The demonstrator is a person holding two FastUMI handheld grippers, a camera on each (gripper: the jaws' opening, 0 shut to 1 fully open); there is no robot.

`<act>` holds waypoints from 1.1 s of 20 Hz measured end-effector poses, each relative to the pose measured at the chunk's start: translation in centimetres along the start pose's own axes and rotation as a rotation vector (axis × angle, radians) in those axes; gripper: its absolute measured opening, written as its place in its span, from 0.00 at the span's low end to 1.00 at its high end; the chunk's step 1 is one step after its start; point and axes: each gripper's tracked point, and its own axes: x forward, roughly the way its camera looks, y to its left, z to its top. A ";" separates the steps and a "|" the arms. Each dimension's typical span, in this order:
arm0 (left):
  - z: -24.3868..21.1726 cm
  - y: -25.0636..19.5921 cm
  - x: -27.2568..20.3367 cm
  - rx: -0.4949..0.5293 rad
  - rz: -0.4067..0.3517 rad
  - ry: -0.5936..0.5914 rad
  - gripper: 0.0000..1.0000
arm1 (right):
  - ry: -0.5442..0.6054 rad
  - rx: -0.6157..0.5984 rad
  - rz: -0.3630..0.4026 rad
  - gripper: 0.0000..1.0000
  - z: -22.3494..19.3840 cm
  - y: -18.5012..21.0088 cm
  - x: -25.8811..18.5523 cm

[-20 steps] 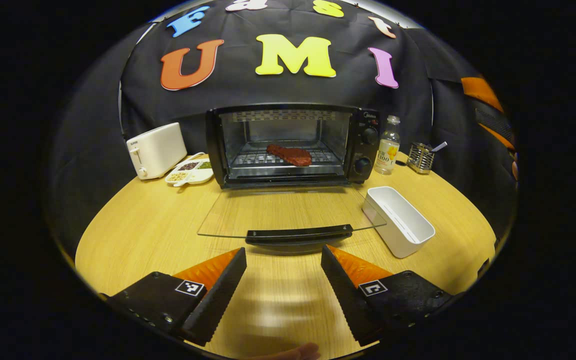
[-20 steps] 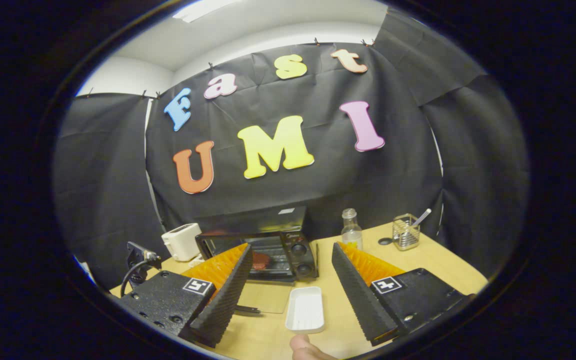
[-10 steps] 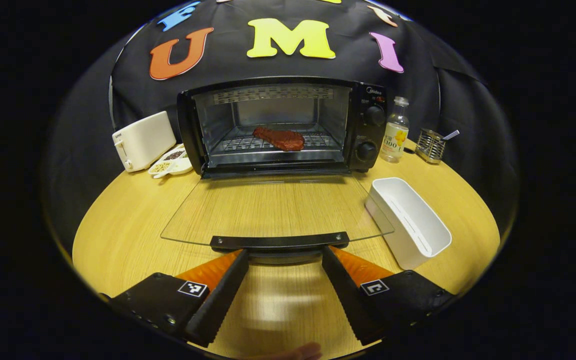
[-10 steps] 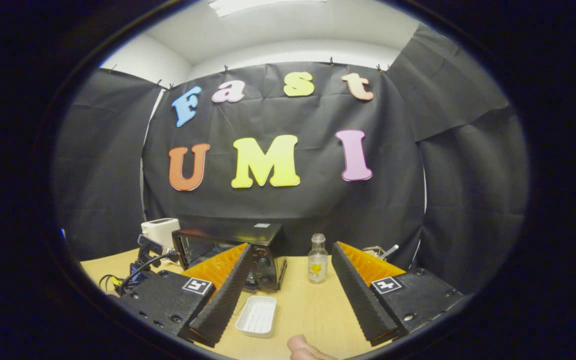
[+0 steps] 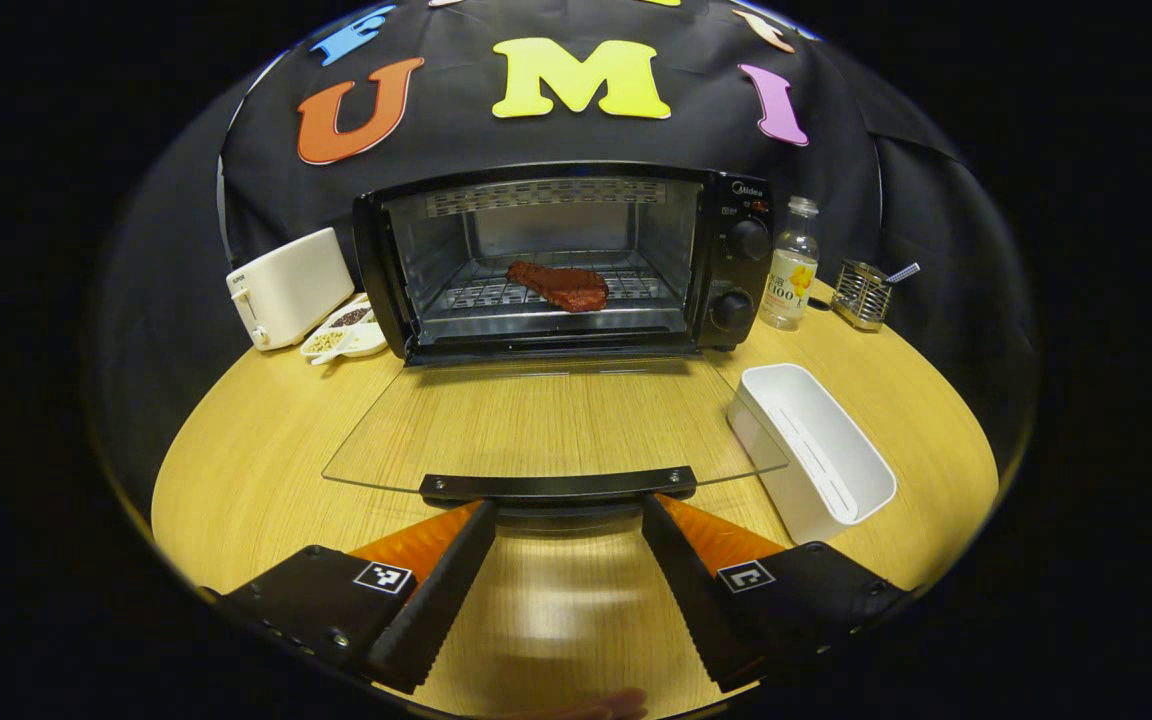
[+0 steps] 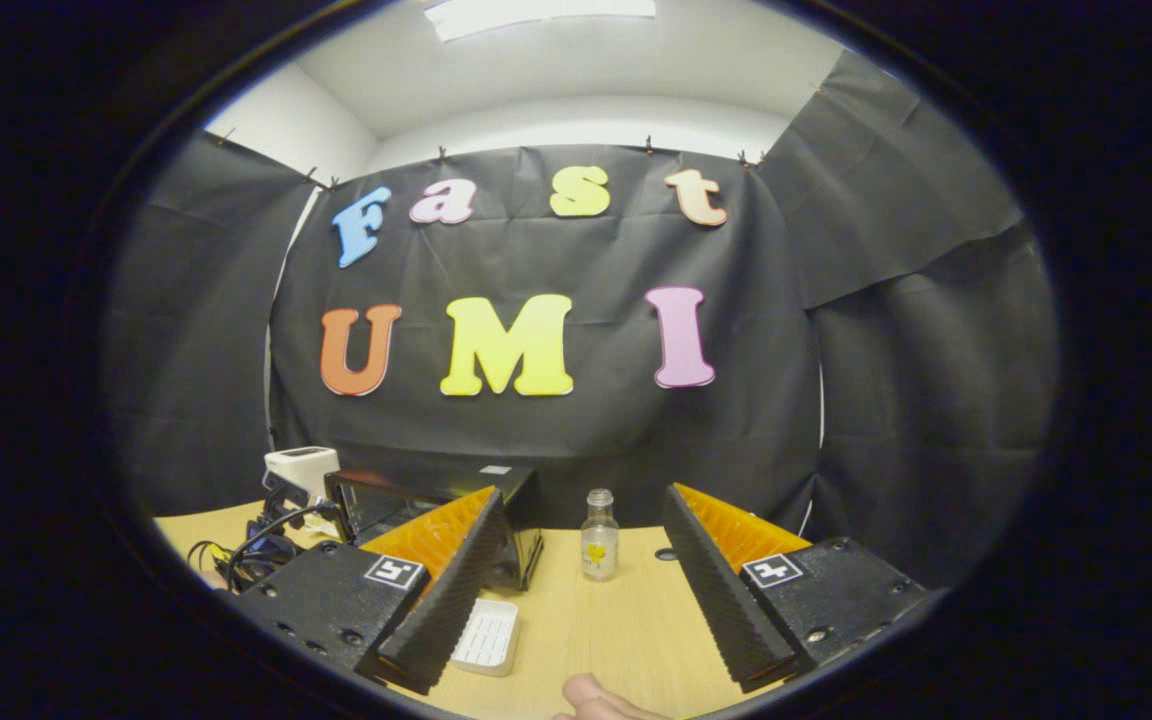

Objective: Open the electric oven with the left hand, put the food in, and close the electric oven.

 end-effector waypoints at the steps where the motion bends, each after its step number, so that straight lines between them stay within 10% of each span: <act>1: 0.4 0.0 -0.2 0.000 0.000 -0.004 0.95 | -0.005 0.002 -0.014 1.00 0.5 -0.5 -0.3; 18: 10.1 1.3 -1.9 -0.006 -0.007 -0.149 0.87 | -0.019 0.010 -0.106 1.00 3.3 -4.3 -3.5; 22: 13.1 1.7 -1.2 0.003 -0.011 -0.214 0.97 | -0.021 0.003 -0.123 0.96 3.7 -4.7 -4.3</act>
